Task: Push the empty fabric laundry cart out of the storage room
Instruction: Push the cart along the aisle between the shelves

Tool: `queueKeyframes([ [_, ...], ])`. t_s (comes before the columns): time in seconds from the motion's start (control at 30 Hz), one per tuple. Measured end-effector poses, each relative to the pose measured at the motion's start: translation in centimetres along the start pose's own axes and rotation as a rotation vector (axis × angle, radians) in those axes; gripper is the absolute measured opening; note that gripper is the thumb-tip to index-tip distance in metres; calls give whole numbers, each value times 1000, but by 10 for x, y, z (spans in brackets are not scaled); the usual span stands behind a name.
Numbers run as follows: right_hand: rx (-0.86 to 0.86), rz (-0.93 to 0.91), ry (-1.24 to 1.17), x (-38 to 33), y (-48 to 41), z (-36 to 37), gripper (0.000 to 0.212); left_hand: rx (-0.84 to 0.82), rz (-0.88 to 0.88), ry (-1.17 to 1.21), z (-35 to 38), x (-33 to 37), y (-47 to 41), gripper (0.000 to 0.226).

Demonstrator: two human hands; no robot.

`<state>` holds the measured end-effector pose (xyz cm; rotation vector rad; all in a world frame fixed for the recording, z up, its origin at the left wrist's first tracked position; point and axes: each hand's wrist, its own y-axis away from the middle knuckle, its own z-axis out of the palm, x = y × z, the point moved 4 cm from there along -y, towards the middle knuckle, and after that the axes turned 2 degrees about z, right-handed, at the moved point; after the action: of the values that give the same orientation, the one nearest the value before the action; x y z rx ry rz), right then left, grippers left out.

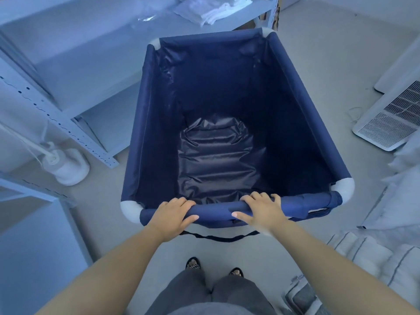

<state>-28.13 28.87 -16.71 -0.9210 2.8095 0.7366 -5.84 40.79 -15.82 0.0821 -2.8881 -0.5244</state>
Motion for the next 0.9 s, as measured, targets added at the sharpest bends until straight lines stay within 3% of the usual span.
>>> queueKeyframes([
  [0.2,63,-42,53,3,-4,1,59,-88,-60,46,5,1,3,48],
  [0.63,57,-101,162,17,-1,-4,61,-86,-34,144,13,18,6,45],
  [0.9,55,-121,191,20,8,-5,62,-103,4,53,20,24,9,46],
])
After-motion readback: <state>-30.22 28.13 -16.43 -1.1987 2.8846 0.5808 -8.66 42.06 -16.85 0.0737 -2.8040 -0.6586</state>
